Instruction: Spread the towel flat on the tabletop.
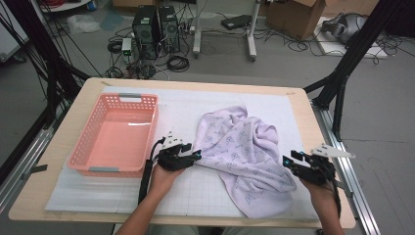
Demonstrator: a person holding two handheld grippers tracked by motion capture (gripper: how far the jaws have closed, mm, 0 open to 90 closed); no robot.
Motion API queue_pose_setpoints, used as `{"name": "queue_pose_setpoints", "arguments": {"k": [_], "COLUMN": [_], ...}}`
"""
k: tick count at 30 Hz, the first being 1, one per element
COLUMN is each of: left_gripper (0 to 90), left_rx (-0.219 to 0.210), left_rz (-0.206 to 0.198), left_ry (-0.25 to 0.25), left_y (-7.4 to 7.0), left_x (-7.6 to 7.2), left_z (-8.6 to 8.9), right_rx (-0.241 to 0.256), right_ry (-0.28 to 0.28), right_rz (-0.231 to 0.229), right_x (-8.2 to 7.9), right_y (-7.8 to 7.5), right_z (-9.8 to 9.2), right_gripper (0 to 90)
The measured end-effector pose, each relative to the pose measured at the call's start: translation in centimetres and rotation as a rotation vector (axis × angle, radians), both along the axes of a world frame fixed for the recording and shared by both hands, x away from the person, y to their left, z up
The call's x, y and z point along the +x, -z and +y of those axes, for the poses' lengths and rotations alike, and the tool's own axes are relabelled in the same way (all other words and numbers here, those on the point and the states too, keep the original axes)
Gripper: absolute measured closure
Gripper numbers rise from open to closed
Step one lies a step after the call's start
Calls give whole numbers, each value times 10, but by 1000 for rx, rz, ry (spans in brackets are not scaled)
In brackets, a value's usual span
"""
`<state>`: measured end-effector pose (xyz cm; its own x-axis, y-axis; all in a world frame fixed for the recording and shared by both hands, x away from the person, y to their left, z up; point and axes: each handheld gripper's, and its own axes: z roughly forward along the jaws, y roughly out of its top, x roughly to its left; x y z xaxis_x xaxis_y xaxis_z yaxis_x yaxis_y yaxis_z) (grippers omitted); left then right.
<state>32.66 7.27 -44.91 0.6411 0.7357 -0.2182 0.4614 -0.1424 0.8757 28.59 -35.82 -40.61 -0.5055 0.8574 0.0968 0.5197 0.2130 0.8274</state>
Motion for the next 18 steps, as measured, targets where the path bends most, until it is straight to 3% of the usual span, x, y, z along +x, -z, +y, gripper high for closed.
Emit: {"name": "queue_pose_setpoints", "arguments": {"k": [3, 4, 5, 7, 8, 10, 12, 15, 16, 18], "left_gripper": [487, 487, 484, 482, 482, 481, 481, 484, 490, 510], "left_rx": [2, 1, -2, -5, 0, -2, -8, -11, -7, 6], "left_rz": [-2, -1, -2, -4, -5, -7, -6, -1, 1, 2], "left_ry": [10, 12, 14, 26, 31, 38, 43, 69, 87, 131], "left_y": [0, 0, 0, 0, 0, 0, 0, -1, -1, -2], "left_x": [0, 0, 0, -1, -1, -1, -2, -4, -5, -7], "left_z": [0, 0, 0, -1, -1, -2, -4, -8, -11, -17], "right_rx": [-39, -54, -81, -135, -128, -138, -184, -178, -174, -106], "right_ry": [-20, -30, -62, -87, -83, -18, 103, 269, 289, 282], "right_rz": [84, 111, 136, 131, 131, 110, 78, 35, 23, 8], "right_x": [30, 34, 38, 37, 35, 29, 23, 11, 8, 2], "right_y": [22, 26, 32, 33, 32, 28, 23, 18, 18, 19], "right_z": [21, 26, 33, 37, 34, 22, 5, -16, -20, -23], "right_gripper": [522, 575, 693, 837, 847, 854, 854, 841, 819, 703]}}
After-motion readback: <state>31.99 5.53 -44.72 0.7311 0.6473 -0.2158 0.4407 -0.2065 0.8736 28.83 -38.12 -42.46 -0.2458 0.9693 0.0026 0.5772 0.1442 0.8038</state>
